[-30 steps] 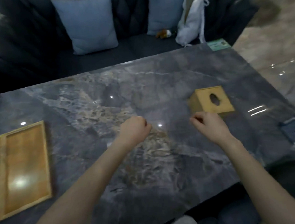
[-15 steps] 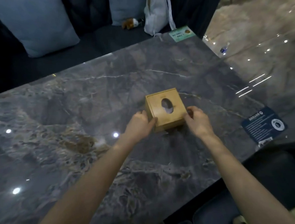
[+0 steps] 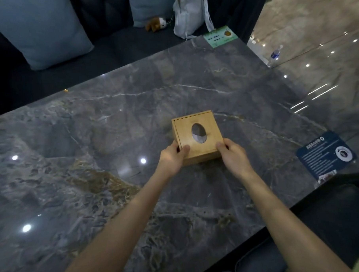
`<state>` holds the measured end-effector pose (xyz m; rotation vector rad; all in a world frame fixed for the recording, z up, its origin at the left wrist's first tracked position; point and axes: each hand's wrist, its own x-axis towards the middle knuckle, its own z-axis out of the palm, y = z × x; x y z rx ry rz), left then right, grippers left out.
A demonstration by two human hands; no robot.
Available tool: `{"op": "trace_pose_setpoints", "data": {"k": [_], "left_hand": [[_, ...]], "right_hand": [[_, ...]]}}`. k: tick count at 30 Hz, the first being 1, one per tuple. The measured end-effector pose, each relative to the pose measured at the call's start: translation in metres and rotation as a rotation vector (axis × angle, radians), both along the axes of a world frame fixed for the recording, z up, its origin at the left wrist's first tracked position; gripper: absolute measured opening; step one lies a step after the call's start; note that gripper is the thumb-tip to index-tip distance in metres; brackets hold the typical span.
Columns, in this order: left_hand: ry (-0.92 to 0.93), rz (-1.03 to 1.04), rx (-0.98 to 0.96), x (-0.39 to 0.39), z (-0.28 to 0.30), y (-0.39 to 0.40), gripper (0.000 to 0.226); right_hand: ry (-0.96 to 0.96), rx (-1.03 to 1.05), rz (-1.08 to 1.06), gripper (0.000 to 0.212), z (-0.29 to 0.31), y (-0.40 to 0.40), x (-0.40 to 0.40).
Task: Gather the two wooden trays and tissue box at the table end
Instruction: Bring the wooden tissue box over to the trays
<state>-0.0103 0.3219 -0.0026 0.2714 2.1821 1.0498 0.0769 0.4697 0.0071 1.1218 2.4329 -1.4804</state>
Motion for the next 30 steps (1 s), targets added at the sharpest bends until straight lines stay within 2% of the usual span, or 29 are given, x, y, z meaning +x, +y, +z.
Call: {"op": "trace_pose_setpoints", "data": {"k": [4, 7, 15, 23, 30], "left_hand": [[0.009, 0.081, 0.073, 0.0, 0.009, -0.014, 0.042], [0.085, 0.124, 0.037, -0.004, 0.019, -0.033, 0.04], [0.182, 0.286, 0.066, -0.012, 0.057, -0.126, 0.035], [0.303, 0.508, -0.018, 0.01, 0.077, -0.259, 0.025], [0.288, 0.691, -0.091, 0.04, 0.082, -0.398, 0.037]], "right_hand": [[-0.002, 0.061, 0.045, 0.031, 0.01, -0.014, -0.006], [0.026, 0.103, 0.105, 0.029, 0.019, -0.031, -0.014], [0.167, 0.183, 0.287, 0.031, 0.049, -0.111, -0.045], [0.233, 0.122, 0.492, 0.034, 0.068, -0.236, -0.068], [0.262, 0.113, 0.661, 0.033, 0.07, -0.376, -0.07]]}}
